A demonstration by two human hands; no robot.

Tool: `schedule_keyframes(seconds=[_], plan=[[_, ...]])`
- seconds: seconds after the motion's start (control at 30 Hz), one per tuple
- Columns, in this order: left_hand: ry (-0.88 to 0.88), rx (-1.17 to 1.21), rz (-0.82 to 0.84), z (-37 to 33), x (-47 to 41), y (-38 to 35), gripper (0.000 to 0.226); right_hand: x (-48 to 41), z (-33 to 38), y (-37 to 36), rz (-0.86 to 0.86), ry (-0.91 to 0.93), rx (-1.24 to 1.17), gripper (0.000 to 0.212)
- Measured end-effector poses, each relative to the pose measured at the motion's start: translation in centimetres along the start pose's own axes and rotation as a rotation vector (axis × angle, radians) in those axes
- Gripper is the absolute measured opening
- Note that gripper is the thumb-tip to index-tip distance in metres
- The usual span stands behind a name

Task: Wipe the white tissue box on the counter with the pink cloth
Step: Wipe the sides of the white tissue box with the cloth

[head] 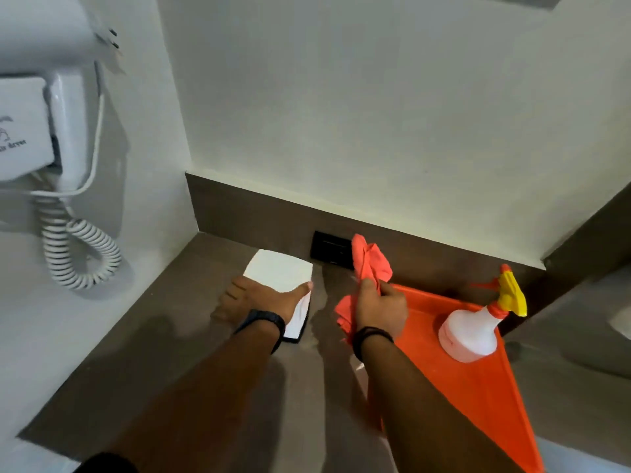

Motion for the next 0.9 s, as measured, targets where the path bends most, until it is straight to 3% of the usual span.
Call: schedule_keyframes(seconds=[0.1, 0.2, 0.23, 0.33, 0.37, 0.43, 0.57, 0.67, 0.77, 0.83, 0.9], plan=[[-0.02, -0.03, 0.121, -0.6, -0.7, 0.2, 0.137, 0.3, -0.2, 0.1, 0.03, -0.046, -0.071, 0.04], [-0.415, -0.275, -0.051, -2.1, -2.4, 2.1, 0.135, 0.6, -0.4, 0.3, 0.08, -0.037, -0.124, 0.034], [-0.554, -0.317, -0.023, -3.0, -2.7, 2.5, 0.133, 0.6, -0.5, 0.4, 0.089, -0.043, -0.138, 0.032], [-0.806, -0.341, 0.354, -5.4, -3.2, 1.4, 0.133, 0.7, -0.9, 0.9, 0.094, -0.087, -0.203, 0.026], [-0.824, -0.356, 0.469, -5.8, -3.0, 0.8, 0.133, 0.7, -1.0, 1.0, 0.09, -0.1, -0.222, 0.026], [-0.85, -0.378, 0.513, -6.5, -2.4, -0.3, 0.127, 0.5, -1.7, 1.4, 0.076, -0.124, -0.248, 0.026], [-0.819, -0.39, 0.368, -6.7, -2.0, -1.3, 0.112, -0.1, -3.0, 2.1, 0.059, -0.174, -0.278, 0.023], [-0.609, -0.413, 0.233, -5.9, -2.8, -0.8, 0.109, -0.3, -3.8, 2.2, 0.049, -0.208, -0.272, 0.02], [-0.495, -0.416, 0.192, -5.0, -4.2, 0.3, 0.134, 0.2, -4.0, 1.8, 0.065, -0.258, -0.304, 0.018], [-0.672, -0.494, 0.255, -4.5, -5.1, 0.8, 0.158, 0.7, -3.9, 1.4, 0.108, -0.274, -0.333, 0.02], [-0.897, -0.634, 0.398, -4.2, -5.6, 1.2, 0.165, 1.5, -3.8, 0.8, 0.199, -0.297, -0.343, 0.018]])
Point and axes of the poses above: each hand's wrist, its own x-axis away from the middle knuckle, its own y-axis out of the back of the hand, z = x × y, the point moved 2 cm from there along -x, towards the middle knuckle, and after that the axes turned 9 degrees about -z, right-handed, at the moved point
